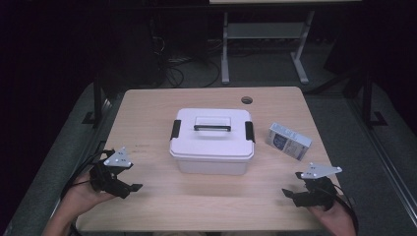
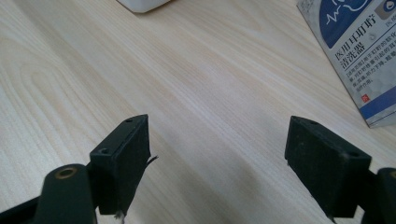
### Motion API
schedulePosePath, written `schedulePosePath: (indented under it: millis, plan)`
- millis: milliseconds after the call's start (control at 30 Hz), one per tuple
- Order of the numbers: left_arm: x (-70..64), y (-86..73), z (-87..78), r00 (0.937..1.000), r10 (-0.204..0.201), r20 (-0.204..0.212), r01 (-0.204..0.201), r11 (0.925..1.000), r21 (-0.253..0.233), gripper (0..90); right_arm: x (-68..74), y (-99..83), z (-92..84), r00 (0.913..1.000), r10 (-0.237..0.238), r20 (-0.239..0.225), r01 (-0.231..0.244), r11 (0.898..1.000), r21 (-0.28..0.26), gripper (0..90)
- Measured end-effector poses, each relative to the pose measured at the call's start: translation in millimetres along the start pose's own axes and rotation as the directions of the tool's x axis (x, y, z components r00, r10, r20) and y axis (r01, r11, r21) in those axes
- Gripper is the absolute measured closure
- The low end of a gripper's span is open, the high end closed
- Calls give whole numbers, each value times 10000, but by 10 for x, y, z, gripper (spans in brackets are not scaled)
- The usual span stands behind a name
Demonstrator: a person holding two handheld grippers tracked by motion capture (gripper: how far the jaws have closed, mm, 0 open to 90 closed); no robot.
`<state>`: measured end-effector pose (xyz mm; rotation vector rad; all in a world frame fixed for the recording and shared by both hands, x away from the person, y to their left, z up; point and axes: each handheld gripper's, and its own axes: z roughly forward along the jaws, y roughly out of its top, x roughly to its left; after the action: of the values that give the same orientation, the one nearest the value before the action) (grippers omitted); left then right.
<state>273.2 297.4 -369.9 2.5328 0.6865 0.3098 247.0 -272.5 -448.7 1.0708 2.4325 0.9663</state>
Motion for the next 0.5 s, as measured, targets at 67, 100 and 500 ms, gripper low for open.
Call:
schedulePosePath:
  millis: [67, 100, 500]
  plan:
    - [4, -3, 2, 10000, -68, 57, 68, 10000, -7, 207, -4, -1, 2, 10000, 20, 7, -20, 10000, 14, 216]
    - [5, -2, 2, 9999, -90, 63, 90, 10000, 8, 207, -4, -3, 7, 10000, 21, -4, -21, 10000, 14, 216]
    - [20, 95, -110, 9997, 140, 207, -140, 9999, -20, 204, 31, -15, 9, 10000, -57, 35, 56, 9998, 187, 216]
